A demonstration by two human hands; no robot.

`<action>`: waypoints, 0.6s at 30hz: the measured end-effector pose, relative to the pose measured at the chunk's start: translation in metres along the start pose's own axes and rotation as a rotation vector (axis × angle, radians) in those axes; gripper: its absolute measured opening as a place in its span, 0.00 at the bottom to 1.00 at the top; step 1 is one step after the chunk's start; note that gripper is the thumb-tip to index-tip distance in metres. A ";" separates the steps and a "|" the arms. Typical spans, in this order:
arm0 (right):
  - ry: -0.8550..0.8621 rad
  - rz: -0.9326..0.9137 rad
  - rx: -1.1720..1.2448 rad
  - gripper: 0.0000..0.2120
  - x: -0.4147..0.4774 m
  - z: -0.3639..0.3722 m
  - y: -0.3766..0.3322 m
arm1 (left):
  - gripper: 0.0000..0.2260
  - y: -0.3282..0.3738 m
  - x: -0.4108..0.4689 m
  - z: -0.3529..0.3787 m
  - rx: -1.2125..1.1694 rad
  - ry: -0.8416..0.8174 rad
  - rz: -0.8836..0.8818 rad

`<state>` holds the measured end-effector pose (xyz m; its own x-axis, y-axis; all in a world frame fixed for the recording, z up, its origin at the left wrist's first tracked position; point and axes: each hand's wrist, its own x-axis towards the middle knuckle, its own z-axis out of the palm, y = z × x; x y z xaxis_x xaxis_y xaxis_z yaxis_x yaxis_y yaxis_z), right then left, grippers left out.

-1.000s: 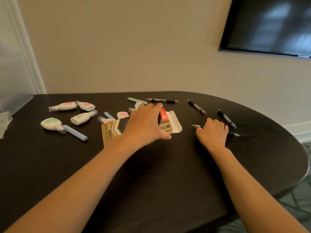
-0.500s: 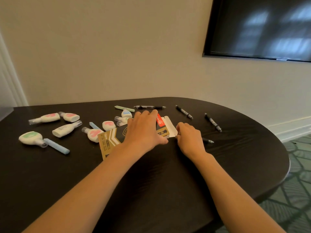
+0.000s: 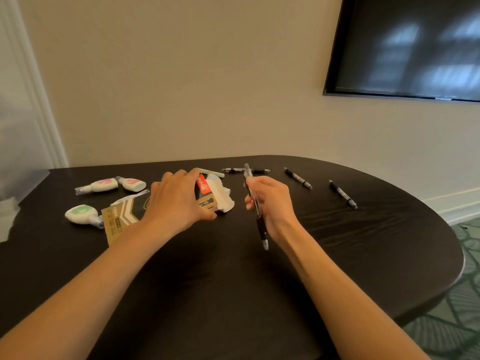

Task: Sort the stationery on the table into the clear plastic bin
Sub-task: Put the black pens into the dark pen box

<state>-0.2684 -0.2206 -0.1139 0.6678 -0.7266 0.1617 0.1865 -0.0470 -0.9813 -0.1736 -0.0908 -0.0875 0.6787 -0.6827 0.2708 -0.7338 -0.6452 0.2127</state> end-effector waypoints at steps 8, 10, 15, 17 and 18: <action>-0.054 0.112 0.311 0.10 0.002 0.057 -0.005 | 0.42 -0.070 -0.018 -0.011 -0.063 -0.038 -0.088; -0.066 0.134 0.435 0.12 0.005 0.067 -0.005 | 0.42 -0.076 -0.020 -0.012 -0.079 -0.046 -0.092; 0.010 0.205 0.557 0.15 0.020 0.086 0.012 | 0.43 -0.082 -0.019 -0.014 -0.135 -0.082 -0.058; 0.093 0.203 0.539 0.14 0.023 0.086 0.016 | 0.42 -0.082 -0.020 -0.015 -0.142 -0.101 -0.049; 0.112 0.194 0.525 0.14 0.023 0.086 0.017 | 0.42 -0.082 -0.020 -0.015 -0.145 -0.106 -0.046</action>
<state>-0.1884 -0.1793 -0.1183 0.6503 -0.7576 -0.0563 0.4204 0.4206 -0.8040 -0.1275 -0.0188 -0.0963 0.7055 -0.6907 0.1589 -0.6933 -0.6258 0.3573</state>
